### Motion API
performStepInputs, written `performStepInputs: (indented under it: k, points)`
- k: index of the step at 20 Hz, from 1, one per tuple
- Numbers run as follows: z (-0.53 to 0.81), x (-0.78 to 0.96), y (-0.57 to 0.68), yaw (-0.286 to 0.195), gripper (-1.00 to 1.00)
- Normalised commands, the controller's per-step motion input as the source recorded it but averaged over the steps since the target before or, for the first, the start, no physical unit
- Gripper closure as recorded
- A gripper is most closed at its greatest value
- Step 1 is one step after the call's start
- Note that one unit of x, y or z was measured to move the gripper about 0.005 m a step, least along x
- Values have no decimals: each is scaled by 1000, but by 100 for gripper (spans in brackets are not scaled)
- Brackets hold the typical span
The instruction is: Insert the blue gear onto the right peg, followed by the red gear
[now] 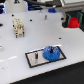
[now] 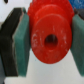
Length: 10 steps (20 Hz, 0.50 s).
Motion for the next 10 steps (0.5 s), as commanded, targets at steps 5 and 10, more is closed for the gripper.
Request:
performStepInputs:
  k: [5, 10]
  points:
    - [88, 682, -262, 0, 100]
    - [39, 574, -286, 0, 100]
